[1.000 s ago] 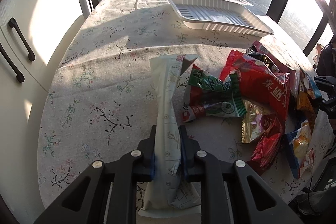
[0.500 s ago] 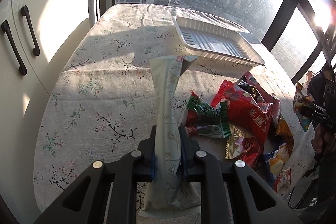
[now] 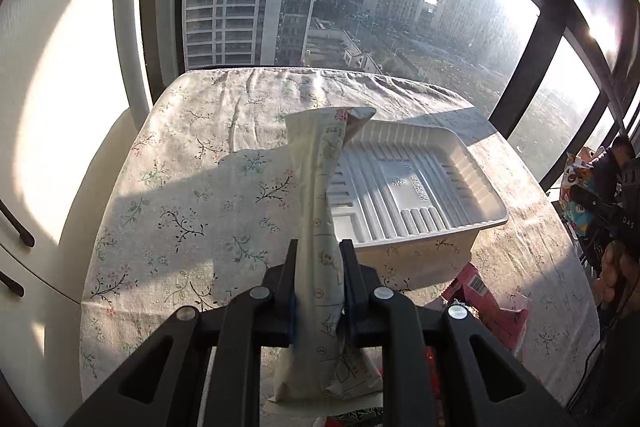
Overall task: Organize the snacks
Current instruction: 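Carry the white bar with the left tool while the right tool carries the blue bag into the white tray, then open both tools to release the bar and bag in the tray, then move both tools back to the snack pile, then grasp the blue-wrapped yellow cake with the left tool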
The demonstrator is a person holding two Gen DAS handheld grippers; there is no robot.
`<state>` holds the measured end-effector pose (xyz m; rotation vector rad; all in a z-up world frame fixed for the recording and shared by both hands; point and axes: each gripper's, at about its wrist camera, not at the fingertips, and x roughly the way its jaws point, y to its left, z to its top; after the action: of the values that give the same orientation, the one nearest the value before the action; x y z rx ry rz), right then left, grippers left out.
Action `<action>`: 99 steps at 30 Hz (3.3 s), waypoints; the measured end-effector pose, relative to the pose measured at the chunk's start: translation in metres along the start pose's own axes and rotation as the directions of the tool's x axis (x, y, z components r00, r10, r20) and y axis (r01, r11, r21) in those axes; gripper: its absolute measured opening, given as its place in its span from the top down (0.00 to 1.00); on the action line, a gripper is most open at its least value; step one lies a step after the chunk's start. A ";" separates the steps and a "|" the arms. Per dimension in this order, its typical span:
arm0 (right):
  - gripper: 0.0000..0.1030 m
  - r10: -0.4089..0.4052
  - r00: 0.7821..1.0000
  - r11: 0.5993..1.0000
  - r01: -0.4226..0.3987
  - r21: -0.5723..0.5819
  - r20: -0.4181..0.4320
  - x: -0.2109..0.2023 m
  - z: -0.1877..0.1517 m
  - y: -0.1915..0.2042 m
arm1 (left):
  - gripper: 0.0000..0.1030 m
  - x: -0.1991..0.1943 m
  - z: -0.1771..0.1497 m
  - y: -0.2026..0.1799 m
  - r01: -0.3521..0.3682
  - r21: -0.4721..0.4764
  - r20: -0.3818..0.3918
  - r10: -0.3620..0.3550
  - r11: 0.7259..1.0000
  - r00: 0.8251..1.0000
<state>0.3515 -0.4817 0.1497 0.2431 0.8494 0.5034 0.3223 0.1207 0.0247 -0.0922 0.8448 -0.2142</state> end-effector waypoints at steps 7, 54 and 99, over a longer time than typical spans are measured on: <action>0.66 0.000 0.999 0.997 -0.003 -0.081 -0.037 0.083 0.052 0.041 | 0.82 0.058 0.042 -0.028 -0.013 0.092 -0.046 0.018 0.996 0.999; 0.30 -0.151 0.988 0.965 0.153 -0.212 0.024 0.105 0.025 0.067 | 0.02 0.032 0.014 -0.031 -0.052 0.105 0.030 0.049 0.993 0.998; 0.16 0.224 0.972 0.893 -0.233 -0.384 -0.069 -0.094 -0.268 0.129 | 0.48 -0.031 -0.186 -0.179 0.345 0.710 -0.333 -0.140 0.614 0.933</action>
<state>0.0520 -0.4174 0.0910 -0.0322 0.7269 0.8866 0.1359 -0.0457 -0.0457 0.6434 0.9277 -0.8534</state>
